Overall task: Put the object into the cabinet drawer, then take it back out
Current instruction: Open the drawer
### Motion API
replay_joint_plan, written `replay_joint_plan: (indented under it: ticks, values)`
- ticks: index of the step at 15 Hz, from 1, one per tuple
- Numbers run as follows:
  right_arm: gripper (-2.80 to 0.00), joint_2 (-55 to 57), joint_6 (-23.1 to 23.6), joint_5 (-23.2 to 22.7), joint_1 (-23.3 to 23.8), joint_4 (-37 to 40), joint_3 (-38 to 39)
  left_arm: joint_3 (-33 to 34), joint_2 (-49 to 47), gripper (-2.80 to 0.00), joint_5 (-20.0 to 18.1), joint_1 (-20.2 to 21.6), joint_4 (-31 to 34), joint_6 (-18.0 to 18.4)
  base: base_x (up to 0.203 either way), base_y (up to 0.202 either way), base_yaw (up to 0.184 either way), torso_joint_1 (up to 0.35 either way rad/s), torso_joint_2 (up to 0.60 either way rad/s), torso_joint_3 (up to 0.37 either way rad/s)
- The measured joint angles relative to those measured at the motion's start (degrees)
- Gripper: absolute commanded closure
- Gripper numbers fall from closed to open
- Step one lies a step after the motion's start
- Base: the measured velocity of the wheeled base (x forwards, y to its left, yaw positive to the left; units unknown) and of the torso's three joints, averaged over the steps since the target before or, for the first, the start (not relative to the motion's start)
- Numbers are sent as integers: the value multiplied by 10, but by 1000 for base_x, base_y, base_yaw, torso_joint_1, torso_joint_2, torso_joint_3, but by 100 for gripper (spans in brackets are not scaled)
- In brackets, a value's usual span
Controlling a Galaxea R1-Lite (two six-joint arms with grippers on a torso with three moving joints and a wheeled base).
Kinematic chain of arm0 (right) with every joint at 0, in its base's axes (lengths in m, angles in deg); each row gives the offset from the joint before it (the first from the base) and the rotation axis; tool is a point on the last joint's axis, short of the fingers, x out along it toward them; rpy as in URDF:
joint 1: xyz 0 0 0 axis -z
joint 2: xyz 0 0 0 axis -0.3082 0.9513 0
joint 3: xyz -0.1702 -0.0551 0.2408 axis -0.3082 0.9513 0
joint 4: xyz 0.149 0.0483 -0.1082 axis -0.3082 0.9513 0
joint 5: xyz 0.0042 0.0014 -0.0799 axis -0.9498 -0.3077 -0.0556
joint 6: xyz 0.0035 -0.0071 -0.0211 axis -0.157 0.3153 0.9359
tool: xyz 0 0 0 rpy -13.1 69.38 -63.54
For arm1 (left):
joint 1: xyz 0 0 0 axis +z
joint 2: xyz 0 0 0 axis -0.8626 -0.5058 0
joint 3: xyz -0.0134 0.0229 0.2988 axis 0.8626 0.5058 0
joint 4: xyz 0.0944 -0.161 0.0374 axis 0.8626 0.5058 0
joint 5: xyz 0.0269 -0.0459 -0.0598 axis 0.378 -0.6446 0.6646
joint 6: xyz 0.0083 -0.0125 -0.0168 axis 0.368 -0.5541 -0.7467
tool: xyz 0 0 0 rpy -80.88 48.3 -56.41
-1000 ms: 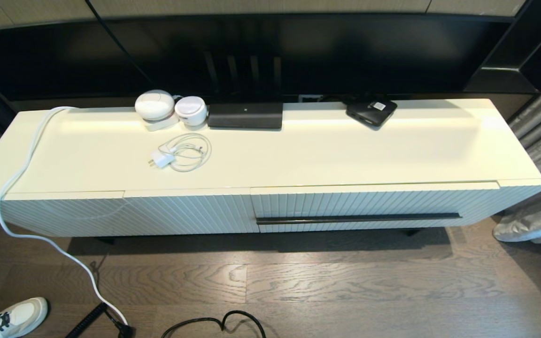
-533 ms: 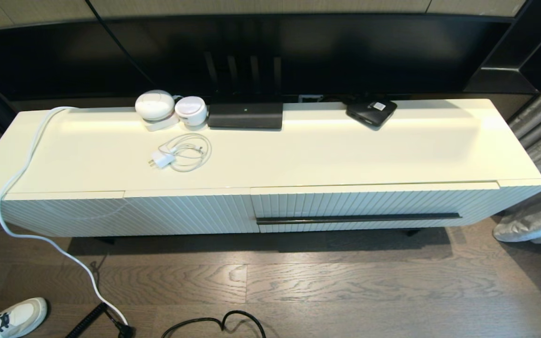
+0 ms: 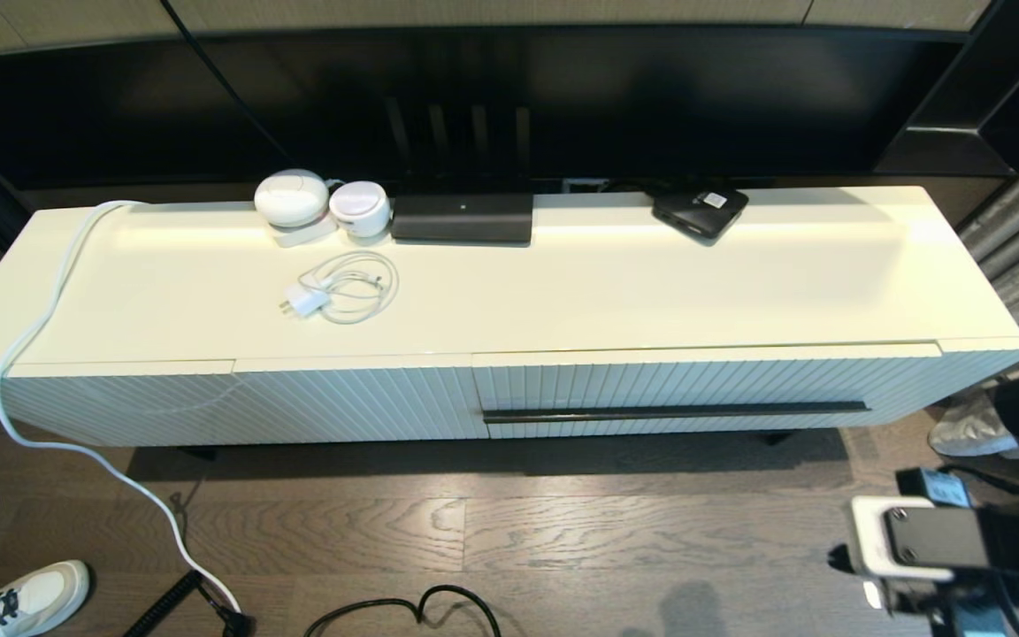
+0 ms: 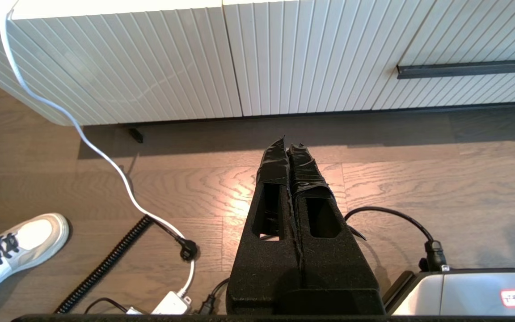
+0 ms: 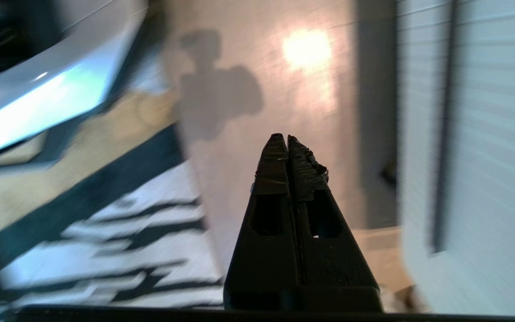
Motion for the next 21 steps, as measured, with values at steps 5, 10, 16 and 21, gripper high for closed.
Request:
replay_joint_plan:
  ticks: [5, 10, 16, 21]
  values:
    - [0, 136, -120, 25, -60, -51, -137, 0, 0, 0, 0, 0, 0, 0, 0, 0, 0, 0, 0, 0]
    - [0, 180, -131, 79, -78, -116, -94, 0, 0, 0, 0, 0, 0, 0, 0, 0, 0, 0, 0, 0]
    - [-280, 239, -132, 136, -86, -263, -51, 0, 0, 0, 0, 0, 0, 0, 0, 0, 0, 0, 0, 0]
    - [-280, 249, -113, 137, -88, -312, -4, 0, 0, 0, 0, 0, 0, 0, 0, 0, 0, 0, 0, 0]
